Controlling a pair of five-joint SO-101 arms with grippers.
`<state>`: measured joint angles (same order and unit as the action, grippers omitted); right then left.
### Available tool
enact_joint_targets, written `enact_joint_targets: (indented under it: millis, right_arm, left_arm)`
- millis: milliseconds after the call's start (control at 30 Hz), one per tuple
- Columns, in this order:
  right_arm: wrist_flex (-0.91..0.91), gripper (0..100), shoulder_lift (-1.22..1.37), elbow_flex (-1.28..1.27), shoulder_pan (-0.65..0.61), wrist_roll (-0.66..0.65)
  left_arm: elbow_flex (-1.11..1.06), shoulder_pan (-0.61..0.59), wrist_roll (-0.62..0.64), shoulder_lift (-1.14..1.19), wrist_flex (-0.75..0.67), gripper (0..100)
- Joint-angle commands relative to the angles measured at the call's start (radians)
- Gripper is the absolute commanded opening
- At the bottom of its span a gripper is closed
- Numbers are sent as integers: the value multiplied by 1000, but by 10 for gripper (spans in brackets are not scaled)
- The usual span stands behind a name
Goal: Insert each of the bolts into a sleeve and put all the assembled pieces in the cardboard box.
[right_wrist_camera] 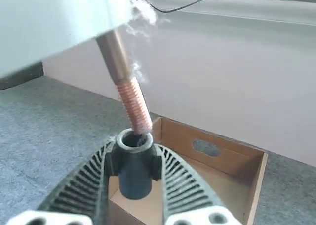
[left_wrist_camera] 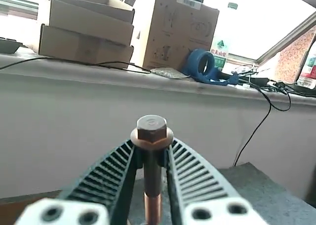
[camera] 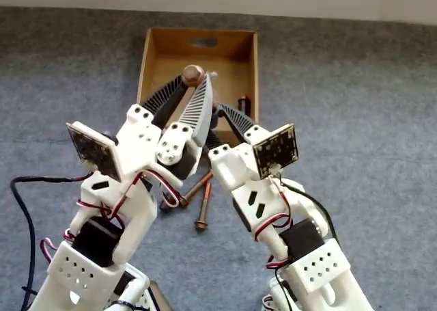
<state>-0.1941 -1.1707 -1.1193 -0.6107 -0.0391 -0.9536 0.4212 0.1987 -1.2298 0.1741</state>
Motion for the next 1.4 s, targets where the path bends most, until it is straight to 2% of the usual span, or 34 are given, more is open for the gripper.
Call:
enact_joint_targets:
  millis: [0, 133, 267, 400, 600, 1200, 1367]
  right_arm:
    - [7, 6, -22, 18, 10, 11]
    - [7, 6, -22, 18, 10, 11]
    - [7, 6, -22, 18, 10, 11]
    - [7, 6, -22, 18, 10, 11]
    - [7, 6, -22, 16, 10, 11]
    - [7, 6, -22, 16, 10, 11]
    - [7, 6, -22, 16, 10, 11]
  left_arm:
    - [-30, 10, 6, -1, -135, 9]
    - [-93, 10, 2, -2, -270, 9]
    - [-102, 10, 2, -1, -275, 9]
    - [-73, 10, 6, -2, -178, 9]
    - [51, 10, 6, 1, 52, 9]
    - [61, 12, 8, -1, 80, 9]
    - [147, 13, 8, 2, 227, 9]
